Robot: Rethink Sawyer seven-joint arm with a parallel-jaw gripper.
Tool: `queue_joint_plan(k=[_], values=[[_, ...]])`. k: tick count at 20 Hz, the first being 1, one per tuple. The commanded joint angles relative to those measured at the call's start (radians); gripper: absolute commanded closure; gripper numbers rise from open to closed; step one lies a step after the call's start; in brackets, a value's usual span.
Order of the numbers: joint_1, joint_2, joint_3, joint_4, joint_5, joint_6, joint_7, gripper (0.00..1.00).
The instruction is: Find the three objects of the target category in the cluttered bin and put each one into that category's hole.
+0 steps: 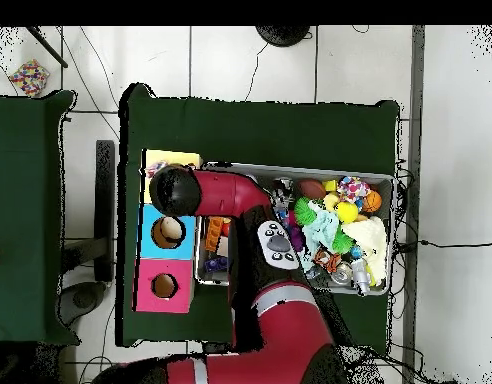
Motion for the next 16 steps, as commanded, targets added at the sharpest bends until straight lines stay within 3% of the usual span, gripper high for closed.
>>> queue_joint_plan(k=[1,16], values=[[-0.063,-0.016,-0.088,0.032,-0.034,0.183,0.108,0.00],[-0.099,-0.082,-0.021,0.078,-0.006,0.258,0.108,0.00]])
